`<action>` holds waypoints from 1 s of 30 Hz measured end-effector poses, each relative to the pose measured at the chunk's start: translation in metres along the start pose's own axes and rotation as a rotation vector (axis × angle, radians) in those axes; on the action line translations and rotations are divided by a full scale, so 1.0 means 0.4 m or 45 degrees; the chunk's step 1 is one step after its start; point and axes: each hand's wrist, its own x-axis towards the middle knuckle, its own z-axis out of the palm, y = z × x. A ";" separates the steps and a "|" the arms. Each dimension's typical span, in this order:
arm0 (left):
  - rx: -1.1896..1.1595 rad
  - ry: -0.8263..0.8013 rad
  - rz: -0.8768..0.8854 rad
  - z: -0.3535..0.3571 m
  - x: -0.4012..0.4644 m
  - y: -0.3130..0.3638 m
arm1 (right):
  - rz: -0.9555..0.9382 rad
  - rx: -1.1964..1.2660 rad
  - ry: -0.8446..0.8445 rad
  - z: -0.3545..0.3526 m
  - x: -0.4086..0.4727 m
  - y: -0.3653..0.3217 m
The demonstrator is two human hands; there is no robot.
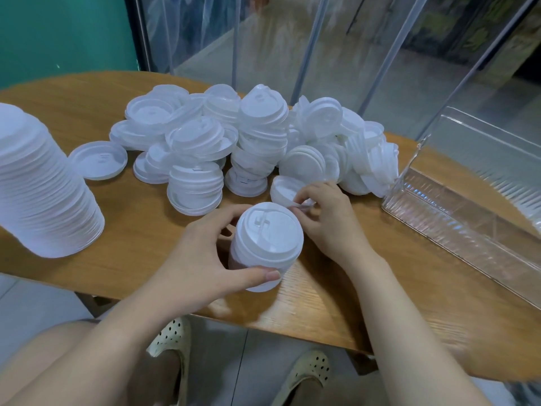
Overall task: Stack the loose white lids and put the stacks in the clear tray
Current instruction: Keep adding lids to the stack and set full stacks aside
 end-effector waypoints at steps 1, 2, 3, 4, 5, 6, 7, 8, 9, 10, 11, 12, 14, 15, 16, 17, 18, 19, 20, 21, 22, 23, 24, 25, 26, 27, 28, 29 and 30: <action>0.004 -0.002 0.003 0.000 -0.001 0.000 | 0.037 0.055 -0.014 -0.007 -0.007 -0.006; 0.004 -0.003 0.006 -0.001 -0.001 -0.001 | 0.067 0.112 -0.010 -0.014 -0.014 -0.012; 0.003 -0.004 0.006 -0.001 -0.001 0.000 | 0.098 0.170 0.009 -0.019 -0.020 -0.014; 0.004 -0.003 0.003 0.000 -0.001 -0.001 | 0.128 0.224 0.033 -0.025 -0.026 -0.016; 0.006 -0.002 0.001 0.000 -0.001 -0.001 | 0.151 0.271 0.059 -0.029 -0.031 -0.018; 0.006 0.000 0.000 0.001 0.000 -0.001 | 0.161 0.302 0.082 -0.034 -0.036 -0.019; 0.005 0.001 -0.001 0.001 0.001 0.000 | 0.163 0.330 0.103 -0.037 -0.040 -0.019; 0.004 0.002 -0.002 0.002 0.002 0.001 | 0.156 0.355 0.127 -0.040 -0.044 -0.018; 0.001 0.004 -0.003 0.003 0.002 0.001 | 0.146 0.394 0.153 -0.044 -0.048 -0.017; -0.002 0.005 -0.004 0.003 0.003 0.001 | 0.134 0.443 0.180 -0.049 -0.051 -0.017; -0.005 0.006 -0.006 0.004 0.003 0.001 | 0.123 0.494 0.210 -0.055 -0.055 -0.018; -0.007 0.007 -0.008 0.004 0.003 0.002 | 0.105 0.530 0.246 -0.062 -0.057 -0.020; -0.006 0.007 -0.011 0.005 0.002 0.004 | 0.069 0.568 0.319 -0.075 -0.062 -0.028; -0.009 0.009 -0.015 0.005 0.000 0.005 | 0.056 0.577 0.351 -0.081 -0.064 -0.033; -0.018 0.010 -0.021 0.006 0.000 0.007 | 0.043 0.583 0.384 -0.087 -0.066 -0.038; -0.027 0.013 -0.028 0.006 0.001 0.008 | 0.032 0.583 0.413 -0.092 -0.067 -0.042; -0.032 0.015 -0.029 0.007 0.002 0.008 | 0.011 0.568 0.437 -0.096 -0.068 -0.044; -0.032 0.016 -0.031 0.008 0.002 0.007 | -0.014 0.548 0.453 -0.100 -0.068 -0.046; -0.030 0.017 -0.033 0.009 0.002 0.007 | -0.031 0.528 0.465 -0.104 -0.068 -0.047; -0.029 0.019 -0.034 0.009 0.001 0.007 | -0.032 0.521 0.473 -0.107 -0.068 -0.049; -0.030 0.019 -0.034 0.009 0.000 0.007 | -0.028 0.527 0.482 -0.110 -0.068 -0.050; -0.033 0.018 -0.035 0.009 0.000 0.008 | -0.025 0.544 0.483 -0.113 -0.068 -0.054; -0.036 0.017 -0.035 0.009 0.000 0.009 | -0.027 0.568 0.475 -0.116 -0.070 -0.059; -0.042 0.017 -0.035 0.009 -0.001 0.010 | -0.033 0.596 0.464 -0.119 -0.072 -0.066; -0.043 0.016 -0.035 0.008 0.000 0.010 | -0.043 0.624 0.462 -0.121 -0.074 -0.074; -0.041 0.016 -0.034 0.008 0.000 0.010 | -0.054 0.655 0.470 -0.124 -0.076 -0.083; -0.036 0.015 -0.030 0.008 0.000 0.009 | -0.061 0.685 0.484 -0.126 -0.078 -0.091; -0.037 0.015 -0.031 0.008 0.000 0.009 | -0.065 0.704 0.493 -0.127 -0.080 -0.100; -0.039 0.014 -0.033 0.007 0.000 0.009 | -0.069 0.711 0.493 -0.127 -0.082 -0.107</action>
